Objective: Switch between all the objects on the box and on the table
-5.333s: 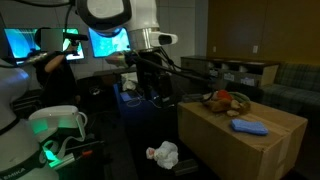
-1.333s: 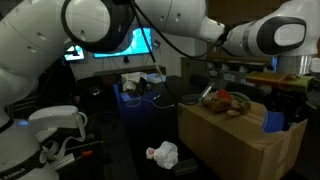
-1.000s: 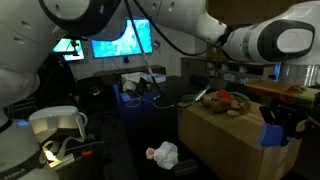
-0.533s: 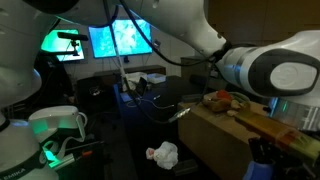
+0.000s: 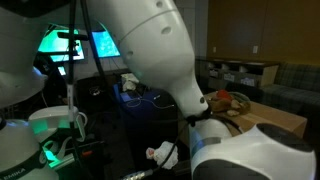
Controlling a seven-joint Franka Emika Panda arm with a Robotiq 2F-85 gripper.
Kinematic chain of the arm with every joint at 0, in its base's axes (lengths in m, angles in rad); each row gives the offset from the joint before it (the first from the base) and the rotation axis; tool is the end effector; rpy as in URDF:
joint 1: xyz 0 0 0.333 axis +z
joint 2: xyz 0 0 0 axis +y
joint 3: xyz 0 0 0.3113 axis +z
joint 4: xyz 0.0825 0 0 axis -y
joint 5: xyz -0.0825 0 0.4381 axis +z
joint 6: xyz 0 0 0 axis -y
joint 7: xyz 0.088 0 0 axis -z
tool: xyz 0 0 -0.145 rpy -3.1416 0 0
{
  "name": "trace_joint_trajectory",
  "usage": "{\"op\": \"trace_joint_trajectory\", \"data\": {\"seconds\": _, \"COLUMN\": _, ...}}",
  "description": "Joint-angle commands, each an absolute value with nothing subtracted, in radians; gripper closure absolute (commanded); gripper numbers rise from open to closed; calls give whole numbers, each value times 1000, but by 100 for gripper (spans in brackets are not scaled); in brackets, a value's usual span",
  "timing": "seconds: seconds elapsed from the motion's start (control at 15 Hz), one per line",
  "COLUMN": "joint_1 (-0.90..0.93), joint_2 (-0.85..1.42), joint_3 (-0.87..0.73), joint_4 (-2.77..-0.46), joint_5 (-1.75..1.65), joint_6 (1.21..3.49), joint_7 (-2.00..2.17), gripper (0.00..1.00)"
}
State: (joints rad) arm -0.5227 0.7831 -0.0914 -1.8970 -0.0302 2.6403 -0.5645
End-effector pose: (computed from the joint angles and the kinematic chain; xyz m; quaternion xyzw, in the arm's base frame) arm 0.5122 -0.3672 -0.0065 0.9990 0.0012 -0.0375 0.0224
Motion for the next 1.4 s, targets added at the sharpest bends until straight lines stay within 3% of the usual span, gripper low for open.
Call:
{"op": "trace_joint_trajectory", "data": {"seconds": 0.0, "joint_1": -552, "joint_2": 875, "joint_3": -61, "joint_4": -1902, "joint_5": -45, "joint_6": 2802, "joint_7": -599, "gripper": 90}}
{"op": "trace_joint_trajectory", "data": {"seconds": 0.33, "joint_1": -546, "joint_2": 957, "joint_3": -37, "joint_4": -1857, "joint_5": -84, "joint_6": 2942, "joint_7": -574, "gripper": 89}}
{"op": "trace_joint_trajectory", "data": {"seconds": 0.73, "joint_1": -547, "joint_2": 1013, "joint_3": -40, "joint_4": -1754, "joint_5": -129, "joint_6": 2951, "joint_7": -566, "gripper": 89}}
{"op": "trace_joint_trajectory", "data": {"seconds": 0.8, "joint_1": -553, "joint_2": 1016, "joint_3": -34, "joint_4": -1747, "joint_5": -134, "joint_6": 2943, "joint_7": -572, "gripper": 82}}
{"op": "trace_joint_trajectory", "data": {"seconds": 0.87, "joint_1": -548, "joint_2": 1016, "joint_3": -39, "joint_4": -1746, "joint_5": -139, "joint_6": 2943, "joint_7": -569, "gripper": 61}}
{"op": "trace_joint_trajectory", "data": {"seconds": 1.33, "joint_1": -583, "joint_2": 896, "joint_3": -13, "joint_4": -1888, "joint_5": -161, "joint_6": 2918, "joint_7": -600, "gripper": 10}}
